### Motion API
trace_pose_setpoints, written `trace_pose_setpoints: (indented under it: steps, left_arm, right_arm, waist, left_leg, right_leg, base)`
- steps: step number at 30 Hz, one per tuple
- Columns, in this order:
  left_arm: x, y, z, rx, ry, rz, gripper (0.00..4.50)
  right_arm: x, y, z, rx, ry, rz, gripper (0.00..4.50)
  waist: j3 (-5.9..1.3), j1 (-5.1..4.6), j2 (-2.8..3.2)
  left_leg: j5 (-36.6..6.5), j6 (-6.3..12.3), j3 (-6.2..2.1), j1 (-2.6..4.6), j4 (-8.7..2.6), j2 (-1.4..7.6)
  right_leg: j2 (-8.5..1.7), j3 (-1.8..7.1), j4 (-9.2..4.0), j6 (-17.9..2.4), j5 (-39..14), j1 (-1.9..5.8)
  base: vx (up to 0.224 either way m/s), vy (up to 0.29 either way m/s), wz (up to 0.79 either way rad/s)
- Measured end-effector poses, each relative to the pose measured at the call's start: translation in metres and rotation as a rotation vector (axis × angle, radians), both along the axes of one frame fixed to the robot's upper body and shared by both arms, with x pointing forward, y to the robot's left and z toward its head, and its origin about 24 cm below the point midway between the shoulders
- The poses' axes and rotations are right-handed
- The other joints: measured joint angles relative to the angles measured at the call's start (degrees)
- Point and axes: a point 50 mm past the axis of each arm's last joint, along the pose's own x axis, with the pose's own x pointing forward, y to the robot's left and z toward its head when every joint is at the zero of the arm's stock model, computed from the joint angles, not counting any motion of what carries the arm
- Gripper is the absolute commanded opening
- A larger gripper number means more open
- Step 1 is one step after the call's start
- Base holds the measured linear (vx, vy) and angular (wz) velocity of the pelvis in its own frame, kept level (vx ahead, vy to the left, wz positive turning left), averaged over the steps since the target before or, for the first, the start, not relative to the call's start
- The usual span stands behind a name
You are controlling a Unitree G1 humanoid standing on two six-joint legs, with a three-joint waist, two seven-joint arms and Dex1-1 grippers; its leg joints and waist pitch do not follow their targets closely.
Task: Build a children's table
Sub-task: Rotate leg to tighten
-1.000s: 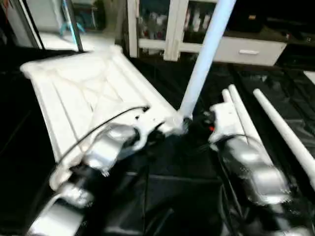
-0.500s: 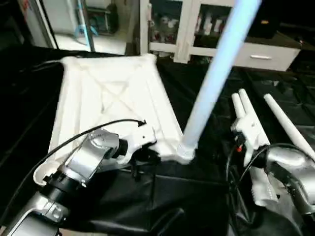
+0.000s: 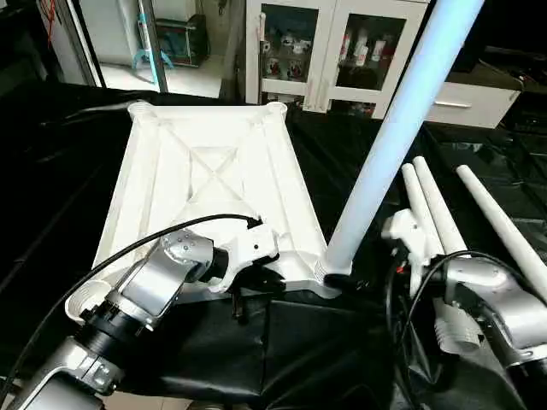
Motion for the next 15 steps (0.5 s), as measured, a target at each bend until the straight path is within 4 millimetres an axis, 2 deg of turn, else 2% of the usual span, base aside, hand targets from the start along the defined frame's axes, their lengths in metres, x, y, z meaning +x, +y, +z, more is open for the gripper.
trace_pose_setpoints:
  steps: [13, 15]
  left_arm:
    - [-0.0004, -0.0002, 0.0, 0.002, 0.0, -0.002, 0.0]
    - [-0.0004, 0.0, -0.0002, 0.003, 0.003, 0.0, 0.0]
  right_arm:
    - [0.0037, 0.0058, -0.0076, -0.009, -0.017, 0.012, 2.9]
    - [0.0038, 0.006, -0.0084, -0.006, -0.016, 0.012, 2.85]
  waist:
    - [0.0, -0.04, 0.0]
    - [0.0, -0.06, 0.0]
  left_leg:
    - [0.0, 0.0, 0.0, 0.03, 0.02, 0.0]
    - [0.0, 0.0, 0.0, 0.08, 0.02, 0.0]
  right_leg:
    - [0.0, 0.0, 0.0, -0.22, 0.13, 0.05]
    - [0.0, 0.0, 0.0, -0.21, 0.13, 0.09]
  base:
    - [0.0, 0.0, 0.0]
    - [0.0, 0.0, 0.0]
